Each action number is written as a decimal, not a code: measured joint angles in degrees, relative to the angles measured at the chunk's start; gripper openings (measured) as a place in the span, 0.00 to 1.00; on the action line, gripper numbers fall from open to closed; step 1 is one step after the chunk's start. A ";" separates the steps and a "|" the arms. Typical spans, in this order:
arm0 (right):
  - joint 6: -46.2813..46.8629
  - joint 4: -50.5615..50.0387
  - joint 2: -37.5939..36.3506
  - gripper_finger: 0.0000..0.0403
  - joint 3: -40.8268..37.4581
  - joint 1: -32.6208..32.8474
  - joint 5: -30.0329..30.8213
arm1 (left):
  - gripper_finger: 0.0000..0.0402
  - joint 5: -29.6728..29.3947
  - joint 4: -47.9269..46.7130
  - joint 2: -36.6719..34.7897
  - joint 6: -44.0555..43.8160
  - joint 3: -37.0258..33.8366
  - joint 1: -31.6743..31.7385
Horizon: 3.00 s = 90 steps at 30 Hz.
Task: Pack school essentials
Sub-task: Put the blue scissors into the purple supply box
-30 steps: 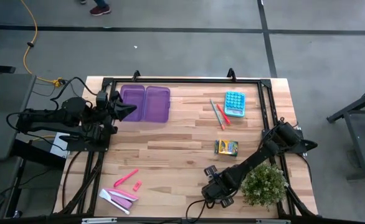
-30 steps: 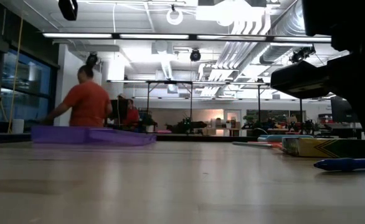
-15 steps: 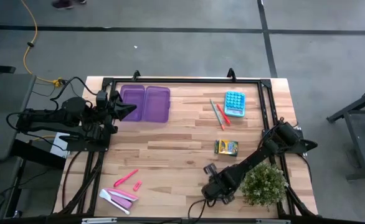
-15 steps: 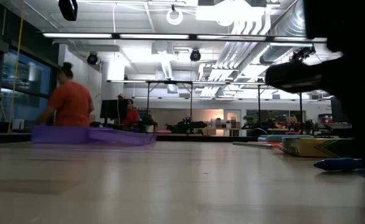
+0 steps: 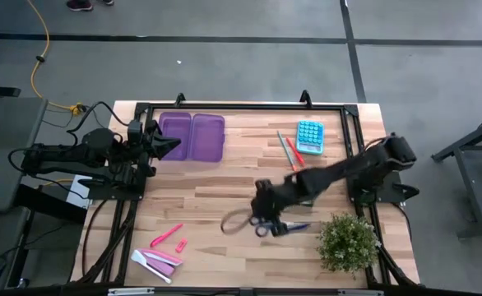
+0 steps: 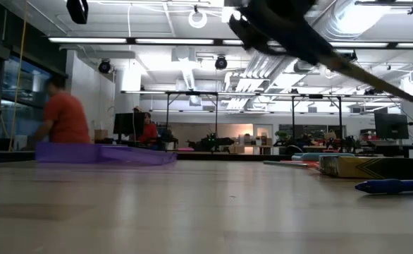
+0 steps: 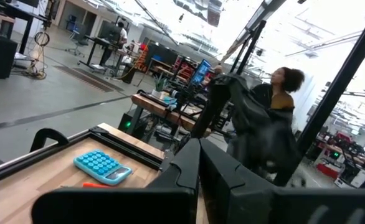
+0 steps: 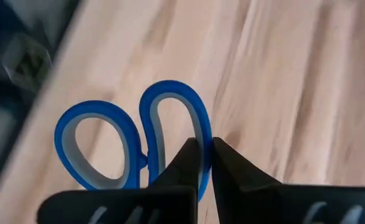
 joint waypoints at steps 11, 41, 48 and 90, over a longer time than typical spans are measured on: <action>0.51 8.36 -8.08 0.00 0.02 -15.16 -6.60 | 0.00 0.82 -0.02 3.76 7.70 0.00 -0.04; 12.07 65.41 -20.79 0.00 -30.84 -20.08 3.18 | 0.00 7.69 10.18 20.77 6.03 -0.02 -0.07; 12.68 61.48 -18.85 0.00 -29.73 -19.73 14.16 | 0.00 6.13 12.72 30.79 4.46 3.43 -0.07; 11.59 38.82 -10.62 0.00 -13.62 -15.55 41.84 | 0.58 -11.84 29.57 46.65 2.98 9.14 0.01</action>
